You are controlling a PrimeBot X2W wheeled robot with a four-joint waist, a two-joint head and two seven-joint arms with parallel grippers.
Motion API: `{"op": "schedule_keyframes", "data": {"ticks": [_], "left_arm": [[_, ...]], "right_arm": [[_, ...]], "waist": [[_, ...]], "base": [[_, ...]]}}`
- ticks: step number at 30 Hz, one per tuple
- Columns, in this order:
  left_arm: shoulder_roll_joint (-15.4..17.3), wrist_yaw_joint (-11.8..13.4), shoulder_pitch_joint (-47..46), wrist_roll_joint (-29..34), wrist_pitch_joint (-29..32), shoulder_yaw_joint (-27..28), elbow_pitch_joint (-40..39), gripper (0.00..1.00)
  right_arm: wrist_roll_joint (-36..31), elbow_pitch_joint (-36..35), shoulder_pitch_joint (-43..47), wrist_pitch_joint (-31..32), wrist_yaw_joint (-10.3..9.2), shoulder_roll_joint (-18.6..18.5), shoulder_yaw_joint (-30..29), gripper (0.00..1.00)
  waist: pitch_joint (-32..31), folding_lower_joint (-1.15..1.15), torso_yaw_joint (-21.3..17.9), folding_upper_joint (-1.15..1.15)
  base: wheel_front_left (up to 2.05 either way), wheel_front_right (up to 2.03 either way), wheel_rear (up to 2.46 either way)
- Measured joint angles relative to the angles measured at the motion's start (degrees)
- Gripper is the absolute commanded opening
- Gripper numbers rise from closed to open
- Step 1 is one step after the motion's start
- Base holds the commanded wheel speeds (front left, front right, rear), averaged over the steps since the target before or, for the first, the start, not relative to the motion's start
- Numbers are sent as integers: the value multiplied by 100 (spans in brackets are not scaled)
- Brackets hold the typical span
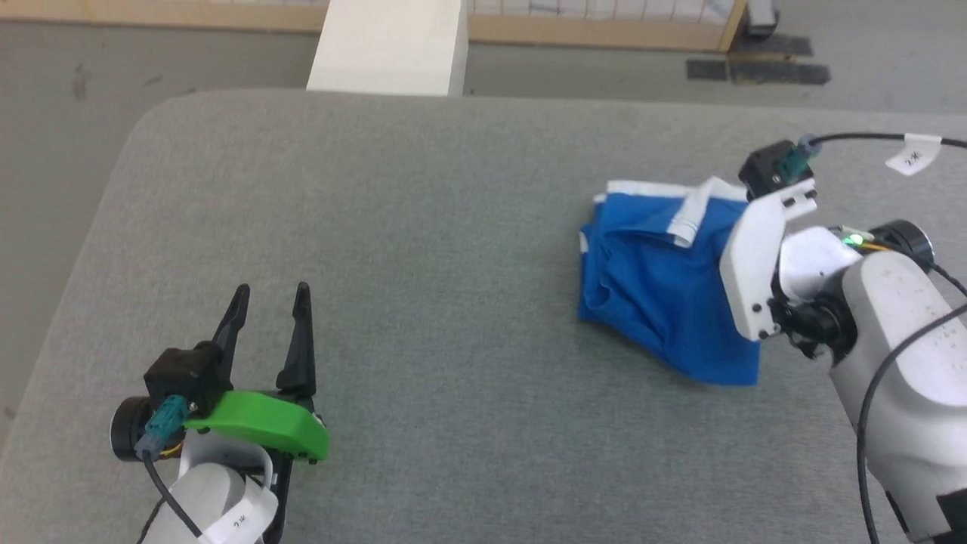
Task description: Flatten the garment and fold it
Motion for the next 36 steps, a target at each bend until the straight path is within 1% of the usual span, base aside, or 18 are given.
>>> {"op": "schedule_keyframes", "data": {"ticks": [8,11,14,19,23,26,32,36], "left_arm": [[21,13,23,-3,21,-21,-198,100],[74,15,-17,0,69,-31,-349,100],[156,10,-137,11,143,-42,-500,100],[378,-1,-416,111,336,-27,-890,100],[606,29,-532,201,522,38,-1319,100],[816,86,-540,248,693,125,-1659,100],[1212,159,-526,332,1081,319,-2327,100],[1457,257,-481,437,1340,459,-2716,100]], "right_arm": [[66,-141,154,200,0,-323,69,0],[89,-242,177,278,0,-567,19,0],[102,-283,213,297,0,-870,-166,0],[73,-299,243,268,0,-1401,-733,0],[-82,-290,233,189,0,-1726,-1260,0],[-208,-258,191,138,0,-1902,-1727,0],[-475,-70,-114,-109,0,-2078,-2606,0],[-701,29,-342,-267,0,-2018,-2996,0]], "waist": [[-55,0,-378,0],[68,0,-560,0],[286,0,-716,0],[763,0,-951,0],[1191,0,-1100,0],[1510,0,-1199,0],[2110,2,-1398,0],[2458,2,-1543,0]], "base": [[0,0,0],[0,0,0],[0,0,0],[0,0,0],[0,0,0],[0,0,0],[0,0,0],[0,0,0]]}}
